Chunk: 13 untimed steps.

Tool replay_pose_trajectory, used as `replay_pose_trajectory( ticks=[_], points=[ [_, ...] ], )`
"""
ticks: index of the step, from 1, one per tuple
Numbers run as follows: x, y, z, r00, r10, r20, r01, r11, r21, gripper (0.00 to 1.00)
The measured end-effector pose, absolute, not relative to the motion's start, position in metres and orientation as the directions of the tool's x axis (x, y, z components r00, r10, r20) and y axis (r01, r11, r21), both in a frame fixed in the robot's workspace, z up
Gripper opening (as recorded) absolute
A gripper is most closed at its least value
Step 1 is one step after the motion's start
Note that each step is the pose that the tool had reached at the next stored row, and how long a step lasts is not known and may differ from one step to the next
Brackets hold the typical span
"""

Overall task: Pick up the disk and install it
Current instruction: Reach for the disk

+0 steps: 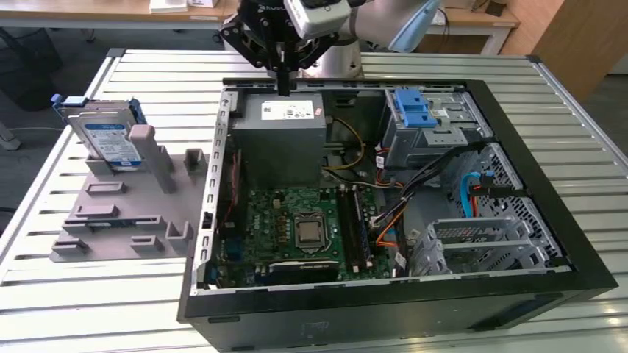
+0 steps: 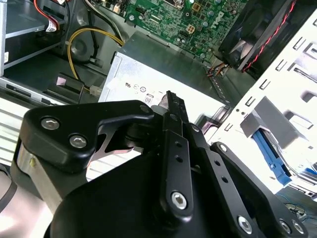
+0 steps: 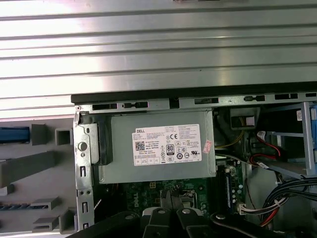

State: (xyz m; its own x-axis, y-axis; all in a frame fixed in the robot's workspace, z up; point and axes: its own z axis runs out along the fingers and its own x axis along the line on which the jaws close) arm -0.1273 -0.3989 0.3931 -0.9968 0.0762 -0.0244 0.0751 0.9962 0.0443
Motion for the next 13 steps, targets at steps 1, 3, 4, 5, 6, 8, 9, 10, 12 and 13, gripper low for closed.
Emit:
replay_pose_trajectory(
  ticks=[1, 3, 4, 5, 6, 8, 9, 10, 12, 13],
  points=[
    [-0.1275, -0.3989, 0.3931, -0.997, 0.076, -0.024, 0.075, 0.996, 0.044, 0.11],
    [-0.1315, -0.3989, 0.3925, -0.997, 0.076, -0.023, 0.075, 0.996, 0.044, 0.11],
    [-0.1317, -0.3989, 0.3924, -0.997, 0.076, -0.023, 0.075, 0.996, 0.044, 0.11],
    [-0.1318, -0.3989, 0.3924, -0.997, 0.076, -0.023, 0.075, 0.996, 0.044, 0.11],
    [-0.1321, -0.3989, 0.3924, -0.997, 0.076, -0.023, 0.075, 0.996, 0.044, 0.11],
    [-0.1325, -0.3989, 0.3923, -0.997, 0.076, -0.022, 0.075, 0.996, 0.044, 0.11],
    [-0.1327, -0.3989, 0.3923, -0.997, 0.076, -0.022, 0.075, 0.996, 0.044, 0.11],
    [-0.1329, -0.3989, 0.3923, -0.997, 0.076, -0.022, 0.075, 0.996, 0.044, 0.11],
    [-0.1333, -0.3989, 0.3922, -0.997, 0.076, -0.022, 0.075, 0.996, 0.044, 0.11],
    [-0.1336, -0.3989, 0.3922, -0.997, 0.076, -0.022, 0.075, 0.996, 0.044, 0.11]
  ],
)
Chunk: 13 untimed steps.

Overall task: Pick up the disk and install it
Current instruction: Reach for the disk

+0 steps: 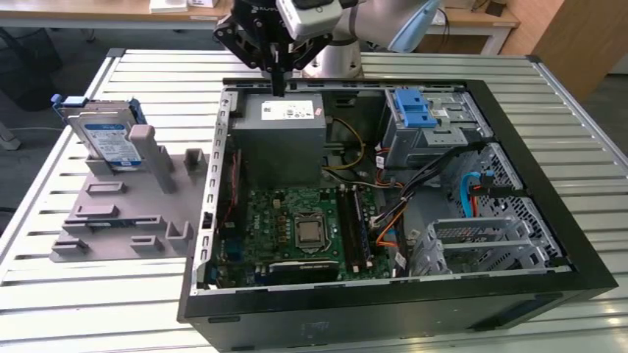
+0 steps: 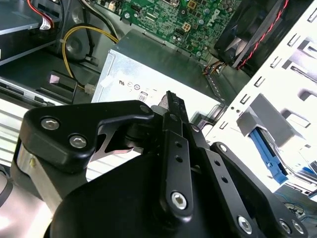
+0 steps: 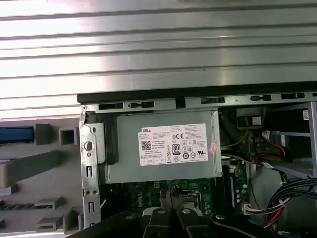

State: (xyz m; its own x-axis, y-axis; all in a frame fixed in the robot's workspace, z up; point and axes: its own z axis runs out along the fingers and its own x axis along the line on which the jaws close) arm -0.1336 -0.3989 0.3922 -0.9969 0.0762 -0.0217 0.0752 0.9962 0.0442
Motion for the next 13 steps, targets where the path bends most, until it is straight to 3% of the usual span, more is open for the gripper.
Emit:
replay_pose_trajectory(
  ticks=[13],
  points=[
    [-0.1371, -0.3989, 0.3917, -0.997, 0.076, -0.02, 0.075, 0.996, 0.044, 0.11]
  ],
)
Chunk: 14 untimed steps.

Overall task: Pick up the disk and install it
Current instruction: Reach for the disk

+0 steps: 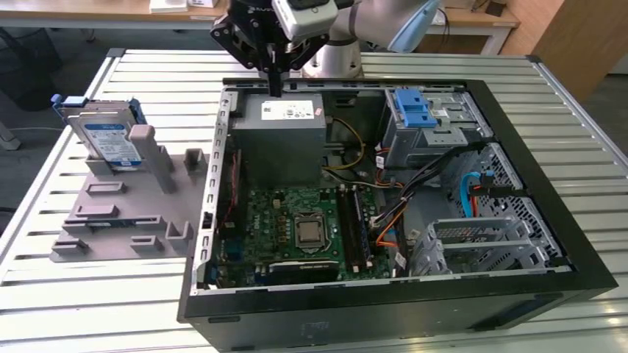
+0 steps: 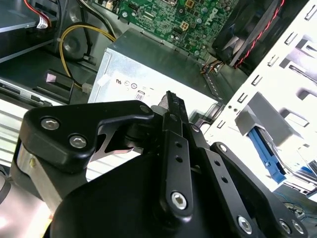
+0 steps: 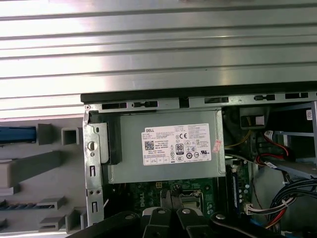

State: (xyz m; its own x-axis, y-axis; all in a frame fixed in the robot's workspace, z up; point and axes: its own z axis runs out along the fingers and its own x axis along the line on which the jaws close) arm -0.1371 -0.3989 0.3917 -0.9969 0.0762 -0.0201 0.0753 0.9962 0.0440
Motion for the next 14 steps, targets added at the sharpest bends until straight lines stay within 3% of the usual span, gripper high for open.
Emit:
replay_pose_trajectory(
  ticks=[14],
  points=[
    [-0.1456, -0.3989, 0.391, -0.997, 0.076, -0.019, 0.075, 0.996, 0.044, 0.11]
  ],
)
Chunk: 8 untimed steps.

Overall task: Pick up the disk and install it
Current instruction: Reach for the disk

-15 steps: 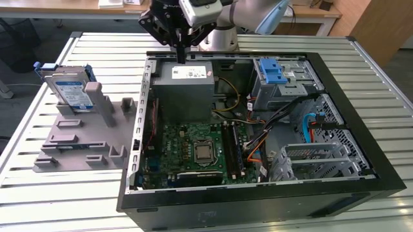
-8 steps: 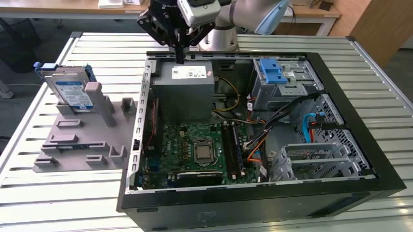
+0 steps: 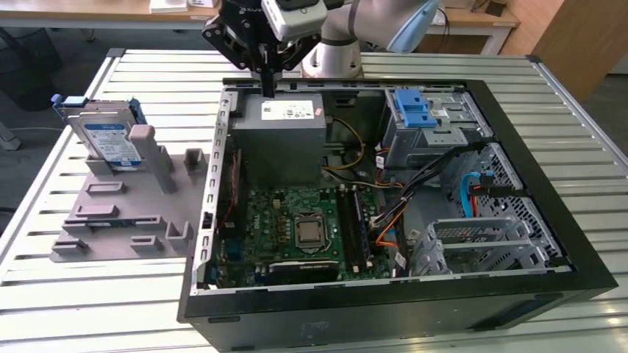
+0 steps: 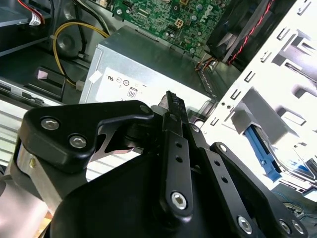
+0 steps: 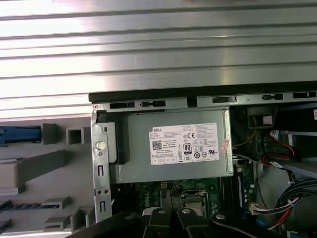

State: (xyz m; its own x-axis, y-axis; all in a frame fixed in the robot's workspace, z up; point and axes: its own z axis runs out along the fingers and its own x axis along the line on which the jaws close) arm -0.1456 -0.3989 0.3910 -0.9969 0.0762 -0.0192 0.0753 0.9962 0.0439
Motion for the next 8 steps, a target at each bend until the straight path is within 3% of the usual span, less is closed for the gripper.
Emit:
replay_pose_trajectory(
  ticks=[8],
  points=[
    [-0.1512, -0.3989, 0.3903, -0.997, 0.076, -0.019, 0.075, 0.996, 0.044, 0.11]
  ],
)
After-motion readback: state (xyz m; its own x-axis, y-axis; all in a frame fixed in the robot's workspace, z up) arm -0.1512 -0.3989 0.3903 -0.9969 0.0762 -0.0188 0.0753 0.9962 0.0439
